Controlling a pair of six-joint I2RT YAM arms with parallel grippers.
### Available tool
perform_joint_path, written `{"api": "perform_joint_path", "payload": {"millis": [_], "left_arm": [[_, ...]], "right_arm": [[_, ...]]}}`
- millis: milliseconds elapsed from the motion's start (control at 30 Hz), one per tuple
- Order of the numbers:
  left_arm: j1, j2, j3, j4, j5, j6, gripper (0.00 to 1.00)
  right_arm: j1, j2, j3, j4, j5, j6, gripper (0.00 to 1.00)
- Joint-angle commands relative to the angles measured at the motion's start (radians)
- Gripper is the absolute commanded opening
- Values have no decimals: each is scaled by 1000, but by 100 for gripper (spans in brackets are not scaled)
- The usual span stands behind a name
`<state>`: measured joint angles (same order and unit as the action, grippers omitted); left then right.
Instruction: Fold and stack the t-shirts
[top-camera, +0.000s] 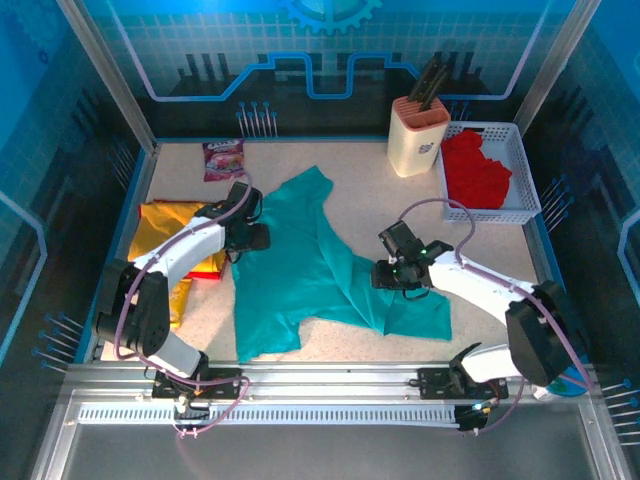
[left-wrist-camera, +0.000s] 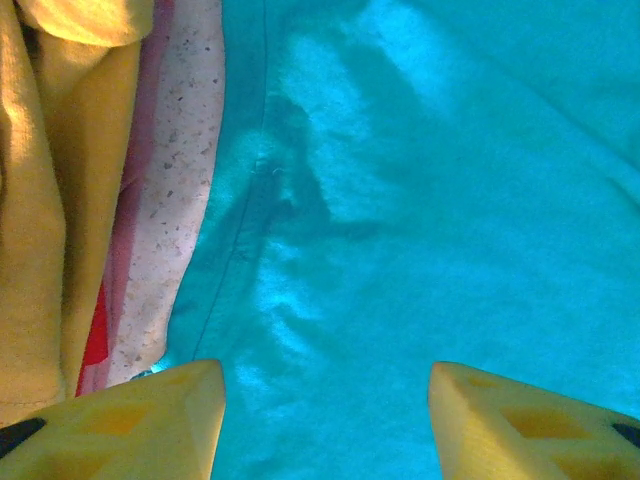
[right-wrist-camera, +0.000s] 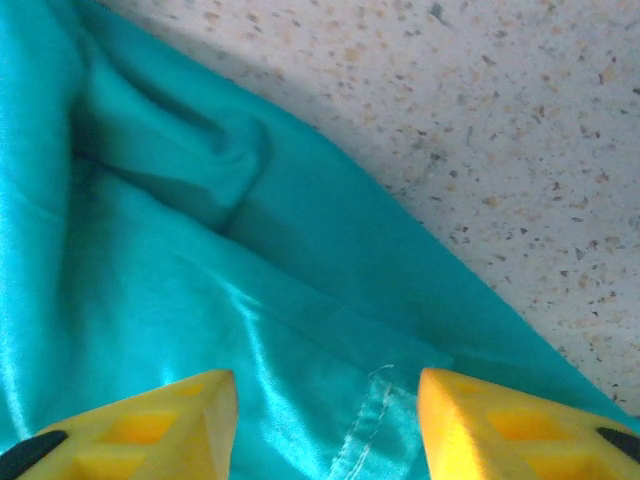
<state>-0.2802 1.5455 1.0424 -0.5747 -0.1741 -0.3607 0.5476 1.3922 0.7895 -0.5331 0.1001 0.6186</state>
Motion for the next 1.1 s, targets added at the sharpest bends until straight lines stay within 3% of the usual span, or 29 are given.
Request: {"api": "perform_joint_path", "payload": {"millis": [0,333,533,867,1067], "left_arm": [[9,-33,-21,5,27,0,58],[10,-32,-27,10,31,-4,59],[10,-33,-37,15,36,-3,59],[9,-35,-39,15,39,-4,59],[11,-23,-35,22,64,-8,59]], "right_arm": [[-23,16,4,10,10,-26,50],[-35,48,-7,0,86,-9,46],[-43,67,-26,42,17,-11,43],[-42,23,-16,31,56,-11,10],[-126,0,147,-42,108,-115,1]]}}
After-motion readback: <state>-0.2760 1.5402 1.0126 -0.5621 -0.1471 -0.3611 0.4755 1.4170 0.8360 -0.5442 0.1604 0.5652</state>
